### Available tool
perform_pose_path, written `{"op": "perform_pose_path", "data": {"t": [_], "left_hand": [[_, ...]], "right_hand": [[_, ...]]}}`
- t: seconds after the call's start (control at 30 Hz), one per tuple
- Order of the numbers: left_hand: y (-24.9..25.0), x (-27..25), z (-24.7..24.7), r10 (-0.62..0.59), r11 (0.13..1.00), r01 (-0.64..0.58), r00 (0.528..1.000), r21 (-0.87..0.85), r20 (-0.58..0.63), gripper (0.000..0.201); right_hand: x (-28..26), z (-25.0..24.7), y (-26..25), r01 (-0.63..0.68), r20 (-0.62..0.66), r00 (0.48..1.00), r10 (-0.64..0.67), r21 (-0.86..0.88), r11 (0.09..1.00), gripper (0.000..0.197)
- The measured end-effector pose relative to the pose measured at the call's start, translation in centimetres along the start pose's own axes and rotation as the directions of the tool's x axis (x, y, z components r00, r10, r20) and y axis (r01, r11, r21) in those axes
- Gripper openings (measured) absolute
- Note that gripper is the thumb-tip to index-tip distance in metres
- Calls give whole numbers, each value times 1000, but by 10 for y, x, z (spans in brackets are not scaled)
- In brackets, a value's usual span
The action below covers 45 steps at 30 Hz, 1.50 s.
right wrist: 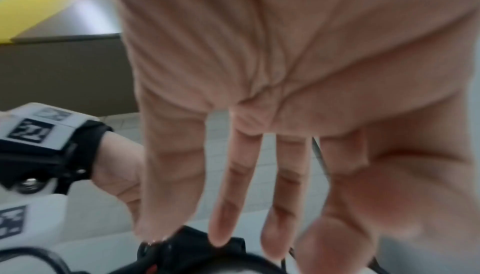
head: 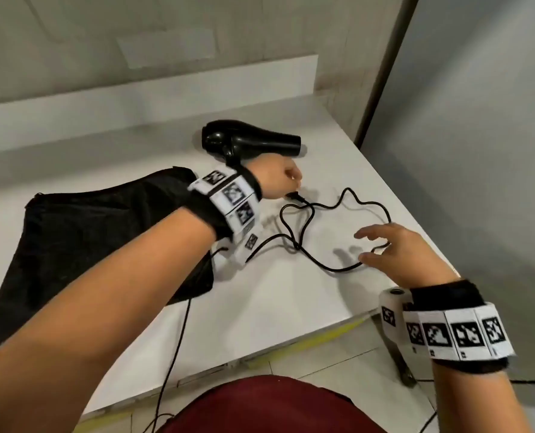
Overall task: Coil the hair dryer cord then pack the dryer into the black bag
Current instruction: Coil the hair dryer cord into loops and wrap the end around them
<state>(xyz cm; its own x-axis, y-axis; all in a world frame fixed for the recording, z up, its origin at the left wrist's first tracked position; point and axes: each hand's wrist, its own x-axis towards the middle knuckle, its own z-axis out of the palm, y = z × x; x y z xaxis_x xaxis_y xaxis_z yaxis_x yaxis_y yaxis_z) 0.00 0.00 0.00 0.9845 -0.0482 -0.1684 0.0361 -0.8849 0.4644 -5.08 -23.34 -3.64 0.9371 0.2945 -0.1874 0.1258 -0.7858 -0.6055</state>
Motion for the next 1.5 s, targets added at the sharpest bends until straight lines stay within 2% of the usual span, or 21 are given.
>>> {"op": "perform_pose_path", "data": {"t": [0.1,0.17,0.27,0.47,0.57,0.67,0.77,0.87,0.93,1.07,1.17,1.33,1.43,1.5], "left_hand": [[0,27,8,-49,986,32,994,164,99,46],[0,40,16,-60,962,6,980,272,190,52],[-8,45,26,-95,936,-12,954,352,284,50],[-14,41,33,-56,915,-42,972,401,229,35],[-16,41,27,-50,929,-25,980,369,191,33],[-11,36,9,8,968,-26,997,251,73,32],[6,20,-5,118,988,-114,992,100,-41,29],[24,4,-2,246,967,-242,968,78,-40,27],[33,-4,7,288,954,-287,958,88,-1,27],[37,-10,21,296,955,-298,950,6,101,28],[37,-13,23,297,953,-290,951,-87,88,27],[37,-17,22,276,945,-258,958,-202,71,29],[36,-23,24,190,950,-197,980,-241,-52,35],[35,-28,26,91,980,-109,989,-167,-114,36]], "right_hand": [[1,1,3,-40,120,992,48,-68,997,28],[2,4,5,-31,187,981,46,-83,996,20],[6,7,5,6,197,980,13,-97,995,12],[14,14,4,49,91,995,-37,-134,990,14],[15,14,2,59,29,998,-56,-122,991,14],[18,14,2,83,-25,996,-87,-109,990,12],[21,12,-2,167,-112,978,-173,-60,984,9],[23,10,-11,297,-222,929,-297,-34,954,7],[25,10,-17,361,-265,898,-351,-15,933,10],[29,12,-21,389,-286,880,-380,-28,921,10],[29,14,-19,357,-304,893,-332,29,933,11],[28,15,-18,385,-360,882,-303,179,905,17],[29,15,-17,358,-361,897,-254,257,898,18],[29,15,-15,343,-362,901,-239,260,903,16]]}}
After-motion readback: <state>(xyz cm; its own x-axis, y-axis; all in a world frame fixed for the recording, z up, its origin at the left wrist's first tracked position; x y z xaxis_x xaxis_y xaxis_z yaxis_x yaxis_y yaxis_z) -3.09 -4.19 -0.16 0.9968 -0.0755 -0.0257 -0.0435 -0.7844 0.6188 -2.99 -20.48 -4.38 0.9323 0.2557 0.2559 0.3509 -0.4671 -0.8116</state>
